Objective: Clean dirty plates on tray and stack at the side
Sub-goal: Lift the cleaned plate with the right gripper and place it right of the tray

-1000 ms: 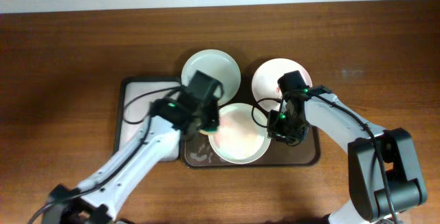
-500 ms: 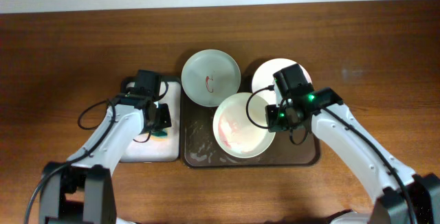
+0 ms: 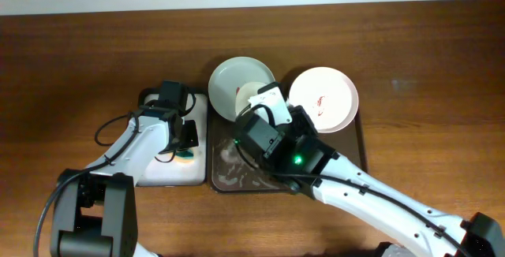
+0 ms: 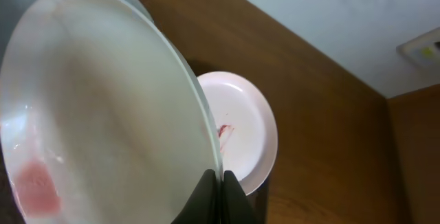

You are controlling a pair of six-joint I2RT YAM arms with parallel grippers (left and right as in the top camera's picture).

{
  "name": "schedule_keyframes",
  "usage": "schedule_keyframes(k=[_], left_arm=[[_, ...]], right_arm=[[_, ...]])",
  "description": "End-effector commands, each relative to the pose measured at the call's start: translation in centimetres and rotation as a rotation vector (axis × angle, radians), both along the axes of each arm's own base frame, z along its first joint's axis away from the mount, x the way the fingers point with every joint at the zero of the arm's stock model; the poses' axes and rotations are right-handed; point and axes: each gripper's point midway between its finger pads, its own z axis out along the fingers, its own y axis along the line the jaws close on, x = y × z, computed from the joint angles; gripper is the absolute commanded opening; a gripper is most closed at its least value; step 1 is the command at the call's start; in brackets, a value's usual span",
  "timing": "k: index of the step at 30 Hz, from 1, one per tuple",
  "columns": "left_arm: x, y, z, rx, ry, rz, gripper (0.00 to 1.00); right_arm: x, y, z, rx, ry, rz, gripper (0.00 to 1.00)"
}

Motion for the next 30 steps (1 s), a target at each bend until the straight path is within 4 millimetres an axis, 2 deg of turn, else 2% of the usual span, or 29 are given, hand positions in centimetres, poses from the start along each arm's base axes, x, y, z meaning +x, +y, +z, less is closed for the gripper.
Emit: schedule_keyframes(k=[1,4,6,8,11,13,15,17,18,20,21,22,24,26,28,30], left_arm=[[-0.1,0.3,-0.4,0.012,0.01,-0.008,0.0],[-0.1,0.3,-0.4,0.012,0.01,-0.008,0.0],[-0.1,0.3,-0.4,0.012,0.009,-0.008,0.0],[-0.1,0.3,-0.4,0.012,0.009,-0.008,0.0],[-0.1,0.3,-0.4,0.012,0.009,-0.008,0.0],[-0.1,0.3,-0.4,0.012,0.011,-0.008,0.0],[-0.1,0.3,-0.4,0.012,0.01,-0.008,0.0],[-0.2,0.3,-0.4,0.012,0.012,-0.008,0.0],[-0.2,0.3,-0.4,0.012,0.014,-0.008,0.0],[-0.2,0.3,-0.4,0.012,0.014,-0.008,0.0],[-0.2,0.3,-0.4,0.012,0.014,-0.008,0.0],[-0.2,0.3,-0.4,0.012,0.013,-0.008,0.0],[-0.2,0.3,-0.4,0.012,0.014,-0.008,0.0],[-0.2,0.3,-0.4,0.012,0.014,-0.008,0.0],[-0.2,0.3,-0.4,0.012,0.013,-0.008,0.0],[-0.2,0.3,-0.4,0.012,0.014,-0.008,0.0]], right_arm=[[0.3,-0.7,2.5,-0.014,-0.093,-0.045,0.04],[0.3,-1.0,2.8,-0.04,-0.107,-0.052,0.04],[0.6,-1.9,3.9,-0.157,-0.141,-0.048,0.04],[0.6,-1.2,4.2,-0.184,-0.144,-0.011,0.04],[-0.4,0.8,4.3,-0.178,-0.154,0.051,0.04],[0.3,-1.4,5.9,-0.235,-0.227,-0.054,0.04],[0.8,-1.6,5.0,-0.192,-0.185,-0.043,0.04],[1.3,-1.5,2.9,-0.012,-0.112,-0.068,0.04],[1.8,-2.2,1.2,0.129,-0.036,-0.119,0.04],[3.2,-5.6,-0.8,0.299,0.059,-0.261,0.04],[4.0,-8.2,-2.0,0.395,0.126,-0.342,0.04],[4.5,-10.0,-2.6,0.457,0.165,-0.384,0.04],[5.4,-16.2,-3.9,0.658,0.24,-0.533,0.04],[4.6,-22.8,-4.7,0.745,0.248,-0.707,0.04],[2.5,-29.4,-6.2,0.791,0.251,-0.908,0.04],[0.7,-33.3,-7.8,0.803,0.272,-1.031,0.04]])
